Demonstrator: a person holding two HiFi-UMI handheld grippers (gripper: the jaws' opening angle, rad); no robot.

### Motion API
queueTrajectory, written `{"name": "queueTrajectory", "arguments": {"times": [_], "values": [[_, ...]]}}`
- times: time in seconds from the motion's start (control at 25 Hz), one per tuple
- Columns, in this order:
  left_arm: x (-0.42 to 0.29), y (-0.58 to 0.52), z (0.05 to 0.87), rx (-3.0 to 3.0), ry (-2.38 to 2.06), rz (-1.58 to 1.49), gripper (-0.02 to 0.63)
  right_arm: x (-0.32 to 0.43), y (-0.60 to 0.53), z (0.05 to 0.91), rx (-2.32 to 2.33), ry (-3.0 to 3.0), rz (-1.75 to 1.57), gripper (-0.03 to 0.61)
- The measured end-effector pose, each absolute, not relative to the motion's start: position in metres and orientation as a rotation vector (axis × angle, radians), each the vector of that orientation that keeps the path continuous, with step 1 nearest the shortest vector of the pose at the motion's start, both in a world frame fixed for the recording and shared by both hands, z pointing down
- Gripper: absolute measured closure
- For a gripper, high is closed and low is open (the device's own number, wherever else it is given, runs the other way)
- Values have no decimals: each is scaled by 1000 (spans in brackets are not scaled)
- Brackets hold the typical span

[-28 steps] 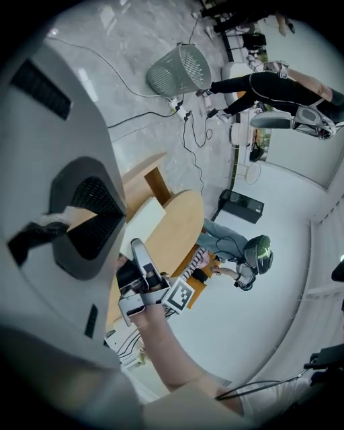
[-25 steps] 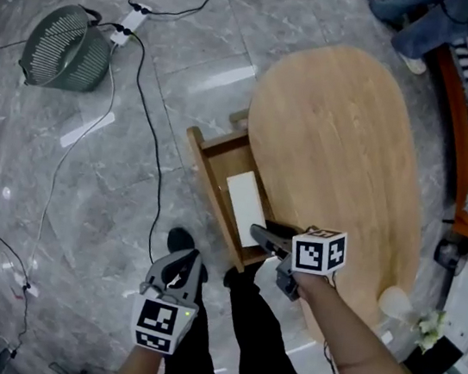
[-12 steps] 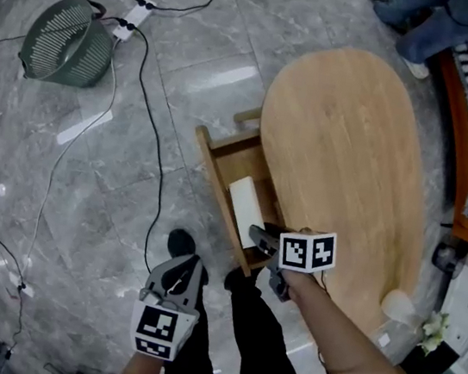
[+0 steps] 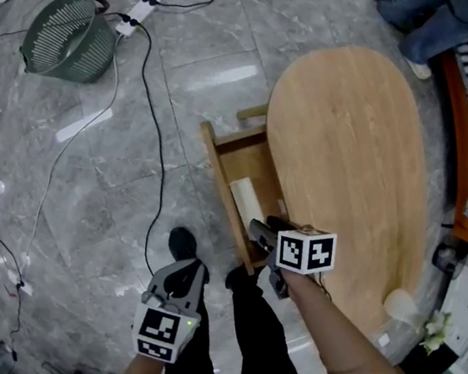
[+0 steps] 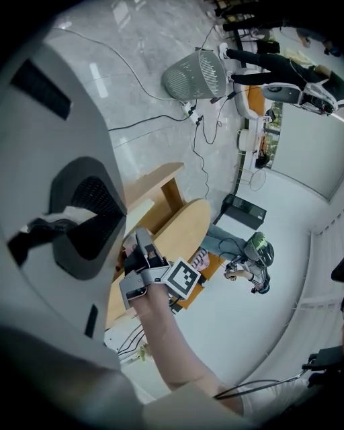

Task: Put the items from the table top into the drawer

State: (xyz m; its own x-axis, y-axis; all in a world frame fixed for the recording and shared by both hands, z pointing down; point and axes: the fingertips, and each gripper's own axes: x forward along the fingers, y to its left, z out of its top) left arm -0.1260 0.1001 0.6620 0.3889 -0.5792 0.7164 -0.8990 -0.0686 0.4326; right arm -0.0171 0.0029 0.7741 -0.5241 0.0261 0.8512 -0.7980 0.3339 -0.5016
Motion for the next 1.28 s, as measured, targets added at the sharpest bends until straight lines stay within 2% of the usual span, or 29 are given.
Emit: {"name": "queueTrajectory", "arguments": {"times": [0.4,0.56,0.72,1.0,1.28], "values": [[-123,96,648,1785,-1309,449,614,-14,5,745,674,-1863,1344,376],[-125,94,636,1800,-1319,469,614,-11,7,721,661,-1910,1385,457],[-127,94,615,1781,-1333,462,614,-5,8,681,635,-1971,1382,489],[-119,89,545,1787,-1329,455,614,7,5,597,610,-2089,1379,526],[-117,86,460,1838,-1328,464,614,11,13,507,629,-2199,1379,532]]}}
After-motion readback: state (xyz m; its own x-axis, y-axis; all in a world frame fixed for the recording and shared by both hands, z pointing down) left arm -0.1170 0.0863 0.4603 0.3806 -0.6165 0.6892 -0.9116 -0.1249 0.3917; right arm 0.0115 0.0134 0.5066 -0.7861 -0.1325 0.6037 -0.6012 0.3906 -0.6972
